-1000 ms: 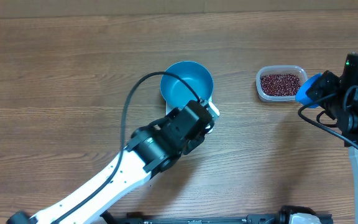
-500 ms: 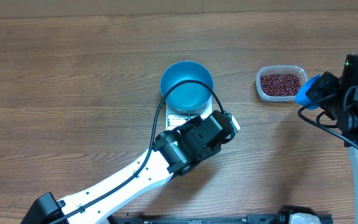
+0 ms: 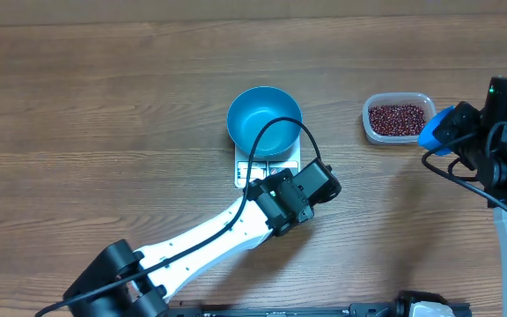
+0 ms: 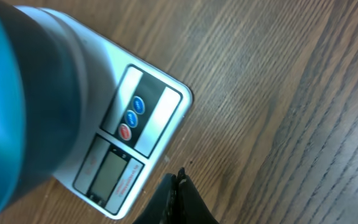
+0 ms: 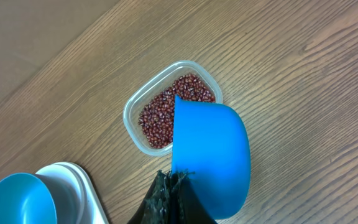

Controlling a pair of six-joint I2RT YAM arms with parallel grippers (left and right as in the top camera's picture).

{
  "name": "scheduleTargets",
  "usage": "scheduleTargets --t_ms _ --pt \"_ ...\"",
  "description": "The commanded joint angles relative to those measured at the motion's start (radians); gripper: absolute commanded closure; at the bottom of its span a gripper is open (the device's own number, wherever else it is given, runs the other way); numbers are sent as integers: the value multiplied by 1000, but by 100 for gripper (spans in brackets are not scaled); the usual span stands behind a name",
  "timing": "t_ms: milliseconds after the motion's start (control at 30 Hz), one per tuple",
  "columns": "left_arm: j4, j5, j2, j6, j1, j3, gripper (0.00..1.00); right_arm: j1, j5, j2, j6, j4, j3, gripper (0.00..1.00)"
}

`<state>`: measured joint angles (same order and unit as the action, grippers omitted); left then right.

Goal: Scoop item into bowl and weigh 150g on scale

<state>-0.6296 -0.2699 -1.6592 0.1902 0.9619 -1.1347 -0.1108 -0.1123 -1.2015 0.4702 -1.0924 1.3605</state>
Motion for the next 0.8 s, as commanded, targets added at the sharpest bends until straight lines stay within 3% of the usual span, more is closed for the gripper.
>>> scheduleTargets --t_ms 0,400,767 --pt "15 -3 -51 5 -1 3 96 -3 -18 12 -7 6 30 96" --pt "70 -115 -206 5 -1 3 96 -3 -18 12 -4 5 30 96" --pt "149 -164 -215 4 -11 3 96 -3 -18 12 -4 5 30 96"
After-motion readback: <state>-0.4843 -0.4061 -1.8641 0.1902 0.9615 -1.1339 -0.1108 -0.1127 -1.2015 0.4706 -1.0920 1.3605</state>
